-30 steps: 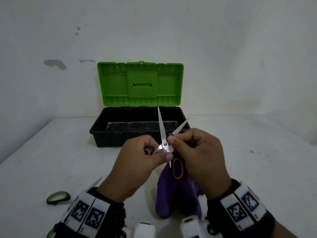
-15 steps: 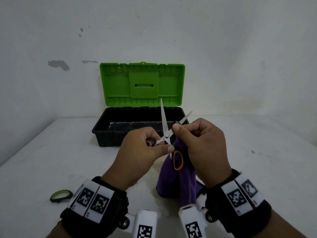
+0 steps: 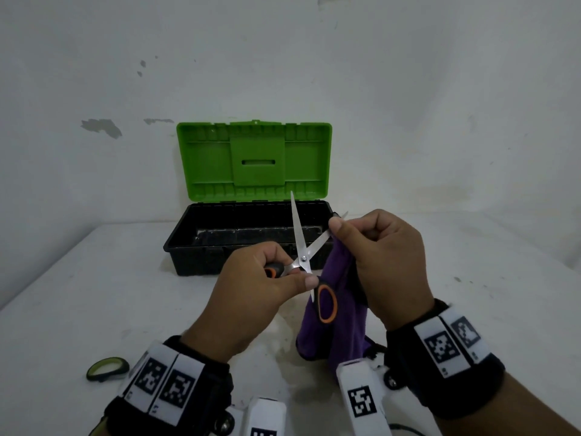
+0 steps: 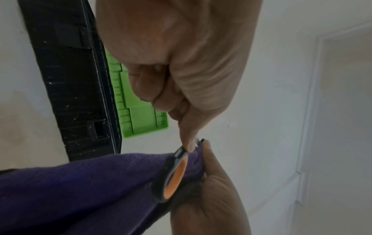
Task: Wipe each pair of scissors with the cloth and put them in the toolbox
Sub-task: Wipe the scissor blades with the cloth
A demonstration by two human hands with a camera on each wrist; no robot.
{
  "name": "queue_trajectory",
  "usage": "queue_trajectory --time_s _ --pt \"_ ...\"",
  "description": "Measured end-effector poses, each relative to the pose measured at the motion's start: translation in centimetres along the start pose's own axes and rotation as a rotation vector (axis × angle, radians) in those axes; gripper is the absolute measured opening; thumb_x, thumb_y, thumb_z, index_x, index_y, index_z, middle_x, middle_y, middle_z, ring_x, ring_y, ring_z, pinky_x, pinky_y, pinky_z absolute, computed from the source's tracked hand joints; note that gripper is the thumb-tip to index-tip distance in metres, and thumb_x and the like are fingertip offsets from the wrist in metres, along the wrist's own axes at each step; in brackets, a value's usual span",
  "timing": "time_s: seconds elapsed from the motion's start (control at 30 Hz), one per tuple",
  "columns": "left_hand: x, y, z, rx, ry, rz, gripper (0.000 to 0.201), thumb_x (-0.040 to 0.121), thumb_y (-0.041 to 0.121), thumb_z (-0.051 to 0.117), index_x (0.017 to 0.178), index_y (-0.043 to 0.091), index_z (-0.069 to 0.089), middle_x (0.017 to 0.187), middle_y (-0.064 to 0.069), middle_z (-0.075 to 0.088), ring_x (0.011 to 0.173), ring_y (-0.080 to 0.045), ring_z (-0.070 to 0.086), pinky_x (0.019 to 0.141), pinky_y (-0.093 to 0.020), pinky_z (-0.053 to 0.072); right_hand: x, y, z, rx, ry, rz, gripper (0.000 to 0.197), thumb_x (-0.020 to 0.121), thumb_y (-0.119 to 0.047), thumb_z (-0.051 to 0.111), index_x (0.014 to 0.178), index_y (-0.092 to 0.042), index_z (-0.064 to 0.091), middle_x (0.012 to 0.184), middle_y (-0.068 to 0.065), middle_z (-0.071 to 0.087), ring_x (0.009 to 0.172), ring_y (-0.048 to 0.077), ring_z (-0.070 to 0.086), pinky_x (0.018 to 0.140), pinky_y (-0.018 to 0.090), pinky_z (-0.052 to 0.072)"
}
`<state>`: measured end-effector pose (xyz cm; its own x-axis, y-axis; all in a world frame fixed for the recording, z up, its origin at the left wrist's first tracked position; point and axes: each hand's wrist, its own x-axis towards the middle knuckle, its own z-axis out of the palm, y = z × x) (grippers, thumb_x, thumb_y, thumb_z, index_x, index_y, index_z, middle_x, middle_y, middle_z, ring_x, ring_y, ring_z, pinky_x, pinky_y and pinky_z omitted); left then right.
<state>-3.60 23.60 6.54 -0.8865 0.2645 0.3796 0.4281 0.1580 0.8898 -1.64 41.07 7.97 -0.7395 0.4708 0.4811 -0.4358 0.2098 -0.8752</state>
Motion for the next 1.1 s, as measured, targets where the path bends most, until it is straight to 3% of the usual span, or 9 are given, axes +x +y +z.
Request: queue_trajectory --time_s 0.13,0.27,0.4,0.53,0.73,0.8,0.9,0.97,1.1 --pt "-0.1 0.2 -0.3 0.011 -0.011 -0.002 0.025 0.065 0.030 0.087 0.067 0.020 0.064 0.064 -0.013 0.061 0.055 -0.012 0.047 0.053 -0.022 0.044 -0.5 -0.3 0.1 -0.038 -0.046 -0.006 0.026 0.077 -0.026 0.084 0.066 -0.011 0.067 0.063 0.012 0.070 0.055 0.023 0.062 0.056 0.039 0.054" --pt "-0.1 0.3 -0.2 0.004 -0.021 -0.008 0.024 0.065 0.029 0.087 0.068 0.020 0.065 0.061 -0.015 0.059 0.055 -0.015 0.046 0.054 -0.027 0.043 0.4 -0.3 -0.5 -0.030 0.019 -0.006 0.027 0.077 -0.028 0.083 0.068 -0.008 0.068 0.065 0.012 0.072 0.057 0.021 0.064 0.057 0.034 0.054" --pt "-0.2 0.4 -0.4 0.003 -0.021 -0.013 0.023 0.064 0.029 0.087 0.067 0.022 0.065 0.059 -0.013 0.057 0.054 -0.014 0.045 0.054 -0.027 0.043 -0.5 -0.6 0.0 -0.087 -0.026 -0.023 0.026 0.077 -0.030 0.083 0.067 -0.012 0.068 0.062 0.007 0.071 0.059 0.030 0.068 0.058 0.038 0.056" --pt "-0.2 0.4 -0.3 0.003 -0.023 -0.016 0.022 0.064 0.028 0.087 0.066 0.023 0.065 0.055 -0.004 0.055 0.052 -0.013 0.043 0.052 -0.023 0.042 0.3 -0.6 -0.4 -0.083 0.023 -0.025 0.026 0.077 -0.029 0.083 0.067 -0.011 0.068 0.063 0.008 0.072 0.058 0.027 0.068 0.058 0.038 0.056" --pt "-0.4 0.6 -0.4 0.005 -0.021 -0.015 0.023 0.064 0.028 0.087 0.068 0.022 0.065 0.057 -0.007 0.057 0.054 -0.013 0.045 0.054 -0.024 0.044 -0.2 -0.7 -0.4 -0.085 0.011 -0.047 0.026 0.077 -0.028 0.084 0.066 -0.011 0.068 0.063 0.008 0.072 0.060 0.031 0.068 0.056 0.034 0.055" --pt "-0.3 0.5 -0.2 0.007 -0.024 -0.018 0.023 0.064 0.027 0.087 0.068 0.021 0.065 0.059 -0.013 0.058 0.054 -0.015 0.044 0.054 -0.025 0.043 0.7 -0.6 -0.8 -0.071 0.046 -0.041 0.027 0.077 -0.028 0.083 0.066 -0.010 0.068 0.062 0.009 0.071 0.056 0.028 0.067 0.054 0.032 0.054" --pt "-0.2 0.4 -0.1 0.005 -0.019 -0.042 0.022 0.066 0.024 0.087 0.065 0.020 0.065 0.055 -0.003 0.057 0.052 -0.011 0.043 0.050 -0.019 0.041 1.6 -0.3 -1.4 -0.066 0.073 -0.027 0.026 0.078 -0.029 0.083 0.068 -0.009 0.070 0.062 0.010 0.071 0.054 0.021 0.065 0.055 0.032 0.054" --pt "-0.2 0.4 -0.3 0.002 0.006 -0.051 0.022 0.067 0.023 0.086 0.064 0.019 0.065 0.055 -0.006 0.059 0.051 -0.010 0.043 0.049 -0.018 0.041 1.7 -0.2 -1.9 -0.052 0.087 -0.007 0.025 0.080 -0.029 0.082 0.069 -0.010 0.070 0.064 0.012 0.072 0.054 0.019 0.064 0.054 0.031 0.052" --pt "-0.2 0.3 -0.3 0.122 0.053 -0.010 0.023 0.070 0.025 0.085 0.066 0.020 0.063 0.062 -0.010 0.063 0.049 -0.005 0.043 0.048 -0.017 0.040 0.5 -0.5 -2.0 -0.103 0.029 -0.075 0.019 0.079 -0.028 0.082 0.071 -0.015 0.071 0.064 0.003 0.073 0.055 0.011 0.063 0.055 0.023 0.050"
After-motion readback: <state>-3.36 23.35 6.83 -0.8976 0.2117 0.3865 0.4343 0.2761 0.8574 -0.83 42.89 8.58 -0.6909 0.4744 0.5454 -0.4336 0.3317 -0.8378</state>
